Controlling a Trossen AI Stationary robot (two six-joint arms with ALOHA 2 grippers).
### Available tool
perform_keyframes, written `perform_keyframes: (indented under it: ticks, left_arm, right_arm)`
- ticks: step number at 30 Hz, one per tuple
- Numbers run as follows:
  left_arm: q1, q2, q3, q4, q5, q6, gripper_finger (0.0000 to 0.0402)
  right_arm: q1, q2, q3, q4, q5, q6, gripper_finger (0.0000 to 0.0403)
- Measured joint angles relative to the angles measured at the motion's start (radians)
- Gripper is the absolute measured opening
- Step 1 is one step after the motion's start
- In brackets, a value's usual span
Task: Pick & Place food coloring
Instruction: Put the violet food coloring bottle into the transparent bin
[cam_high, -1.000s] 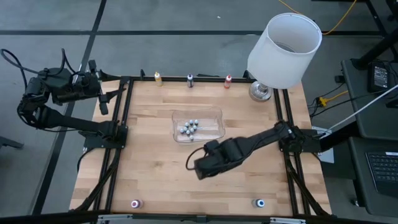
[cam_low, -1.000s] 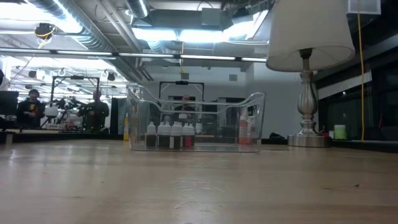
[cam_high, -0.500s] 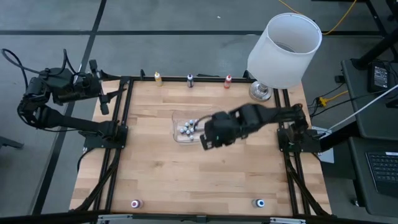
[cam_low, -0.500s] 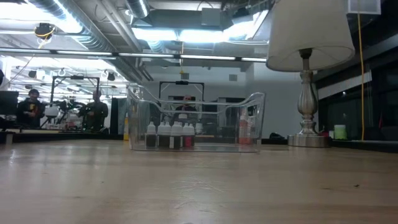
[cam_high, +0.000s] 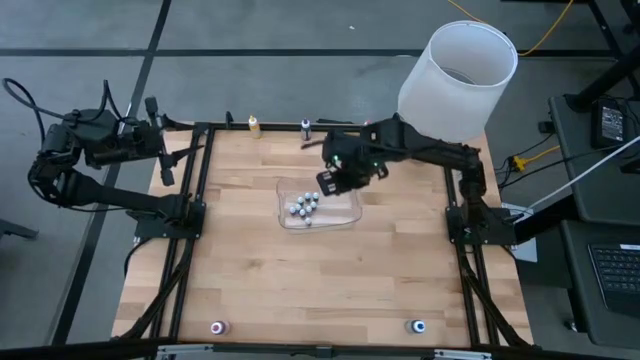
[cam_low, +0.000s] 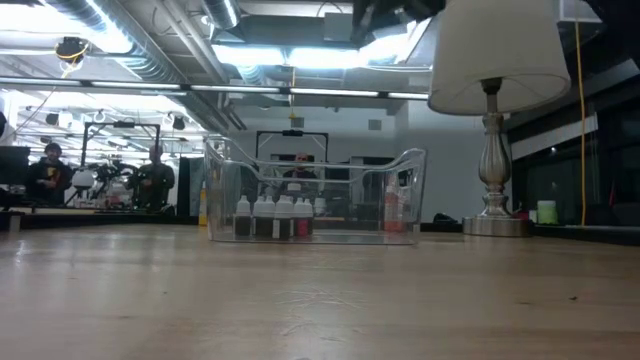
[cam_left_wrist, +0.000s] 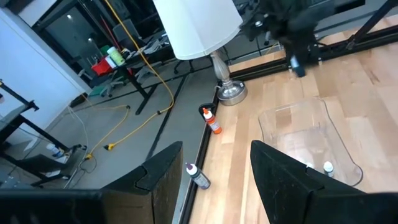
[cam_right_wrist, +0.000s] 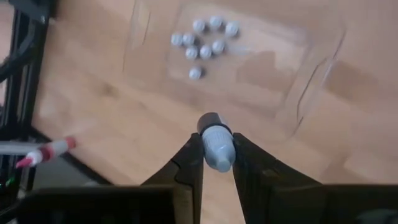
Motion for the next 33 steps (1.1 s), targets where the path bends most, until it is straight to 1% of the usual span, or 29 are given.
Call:
perform_keyframes:
  ticks: [4, 12, 20, 26, 33]
  left_arm:
    - [0.000, -0.001, 0.000, -0.008, -0.003, -0.023, 0.0184]
    - [0.000, -0.001, 0.000, -0.024, -0.008, -0.035, 0.0184]
    - [0.000, -0.001, 0.000, -0.024, -0.011, -0.034, 0.0185]
    - [0.000, -0.001, 0.000, -0.024, -0.011, -0.020, 0.0185]
    - [0.000, -0.001, 0.000, -0.024, -0.010, -0.006, 0.0185]
  right_arm:
    - [-0.040, 0.030, -0.021, 0.045, 0.038, -0.073, 0.0072]
    - [-0.039, 0.199, -0.024, 0.104, 0.038, -0.186, 0.0075]
    - [0.019, 0.341, -0.024, 0.123, 0.039, -0.182, 0.0077]
    - [0.061, 0.405, -0.024, 0.181, 0.044, -0.152, 0.0077]
    - [0.070, 0.470, -0.024, 0.181, 0.073, -0.152, 0.0078]
